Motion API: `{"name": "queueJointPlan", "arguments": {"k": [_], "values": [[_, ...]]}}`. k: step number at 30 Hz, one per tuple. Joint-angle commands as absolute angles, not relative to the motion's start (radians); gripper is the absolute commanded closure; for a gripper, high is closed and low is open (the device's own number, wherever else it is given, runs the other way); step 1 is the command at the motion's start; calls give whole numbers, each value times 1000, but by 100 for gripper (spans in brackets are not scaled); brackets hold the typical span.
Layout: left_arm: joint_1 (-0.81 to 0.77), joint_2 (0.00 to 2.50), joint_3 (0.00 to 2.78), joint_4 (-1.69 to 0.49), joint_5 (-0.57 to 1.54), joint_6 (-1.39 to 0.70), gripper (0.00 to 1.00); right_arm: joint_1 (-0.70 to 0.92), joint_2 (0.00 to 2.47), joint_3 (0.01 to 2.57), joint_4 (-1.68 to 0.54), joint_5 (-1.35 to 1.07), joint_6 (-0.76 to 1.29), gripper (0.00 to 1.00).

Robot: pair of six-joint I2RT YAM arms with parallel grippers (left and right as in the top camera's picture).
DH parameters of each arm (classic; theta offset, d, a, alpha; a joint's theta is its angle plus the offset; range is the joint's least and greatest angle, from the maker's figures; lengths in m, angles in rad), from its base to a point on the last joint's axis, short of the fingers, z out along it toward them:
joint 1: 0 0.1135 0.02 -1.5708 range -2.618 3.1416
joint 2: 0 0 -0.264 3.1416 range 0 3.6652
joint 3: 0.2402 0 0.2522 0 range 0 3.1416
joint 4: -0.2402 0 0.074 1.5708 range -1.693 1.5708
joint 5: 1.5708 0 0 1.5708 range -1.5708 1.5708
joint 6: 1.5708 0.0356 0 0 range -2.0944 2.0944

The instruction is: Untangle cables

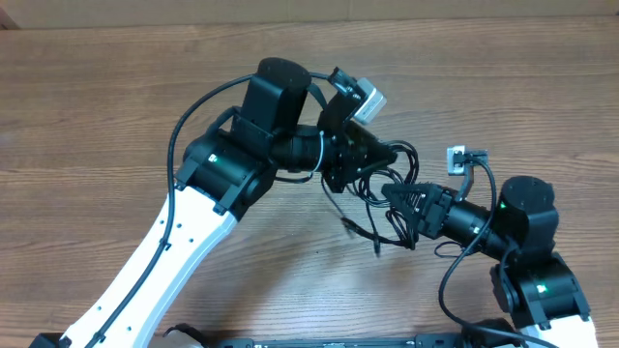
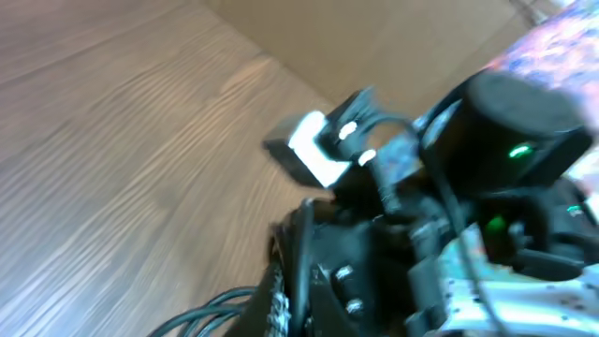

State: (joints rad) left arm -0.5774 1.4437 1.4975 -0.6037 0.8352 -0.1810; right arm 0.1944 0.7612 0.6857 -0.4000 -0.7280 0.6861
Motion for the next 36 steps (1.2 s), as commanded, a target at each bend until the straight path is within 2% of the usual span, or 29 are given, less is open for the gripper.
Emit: {"name": "queueJointPlan", "arguments": {"k": [1, 5, 13, 15, 17, 18, 20, 22, 30, 36], "values": [[-577, 1436, 1510, -505, 964, -300, 96, 190, 798, 695, -460, -628, 599, 96], [-519, 1436, 1510, -424, 970, -323, 96, 190, 837, 695, -499, -629, 592, 96], [-324, 1436, 1510, -413, 993, -330, 95, 190, 847, 695, -556, -630, 567, 96], [-292, 1436, 1510, -444, 1026, -330, 71, 190, 847, 695, -555, -630, 567, 96], [-273, 1436, 1510, -490, 1067, -324, 40, 190, 847, 695, -551, -629, 567, 96], [-270, 1436, 1510, -513, 1079, -310, 28, 189, 847, 695, -546, -629, 568, 96], [-270, 1436, 1510, -567, 1102, -267, 16, 190, 847, 695, -528, -629, 575, 96], [-277, 1436, 1510, -632, 1130, -200, 12, 189, 847, 695, -505, -629, 575, 96], [-346, 1436, 1510, -893, 1130, 51, 11, 189, 847, 695, -374, -634, 736, 96], [-422, 1436, 1510, -909, 1006, 53, 5, 190, 847, 695, -250, -728, 838, 96]]}}
